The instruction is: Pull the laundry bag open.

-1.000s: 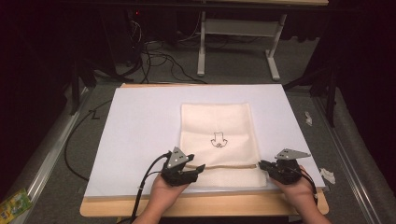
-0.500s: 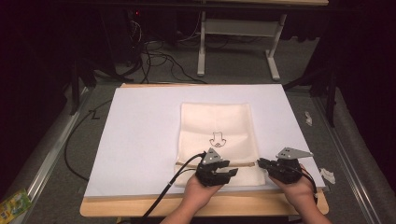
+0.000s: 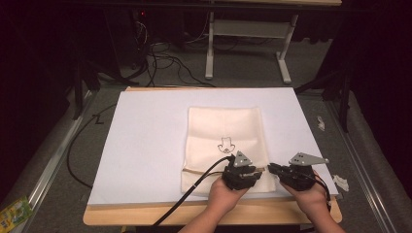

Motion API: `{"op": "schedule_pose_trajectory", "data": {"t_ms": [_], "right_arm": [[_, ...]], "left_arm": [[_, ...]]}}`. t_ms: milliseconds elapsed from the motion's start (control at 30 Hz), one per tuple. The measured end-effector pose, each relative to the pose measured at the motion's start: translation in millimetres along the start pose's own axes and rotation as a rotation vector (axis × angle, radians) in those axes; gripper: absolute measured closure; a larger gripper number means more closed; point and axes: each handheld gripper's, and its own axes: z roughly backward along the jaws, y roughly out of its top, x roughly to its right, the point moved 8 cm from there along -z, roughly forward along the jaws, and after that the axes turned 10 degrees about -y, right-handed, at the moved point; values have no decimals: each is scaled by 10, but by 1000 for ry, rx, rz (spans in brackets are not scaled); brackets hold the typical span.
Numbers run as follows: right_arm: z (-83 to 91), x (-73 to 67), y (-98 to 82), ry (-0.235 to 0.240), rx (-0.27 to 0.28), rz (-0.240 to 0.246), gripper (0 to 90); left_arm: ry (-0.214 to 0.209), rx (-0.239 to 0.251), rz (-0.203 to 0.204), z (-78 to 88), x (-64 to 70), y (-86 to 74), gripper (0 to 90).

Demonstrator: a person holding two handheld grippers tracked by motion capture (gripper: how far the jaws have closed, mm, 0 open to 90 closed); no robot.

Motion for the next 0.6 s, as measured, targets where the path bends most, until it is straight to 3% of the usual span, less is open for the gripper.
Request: {"op": "schedule_pose_trajectory", "data": {"t_ms": [200,400,467,600], "right_arm": [[7,-4,20,-2,10,-1,851],[17,-12,37,-5,16,-1,854],[19,-13,44,-3,20,-10,855],[22,-12,45,-4,23,-6,855]], "left_arm": [[27,11,22,-60,-17,15,694],[54,49,10,-95,5,43,713],[61,60,8,-102,15,55,792],[66,53,-7,-118,37,58,837]]}}
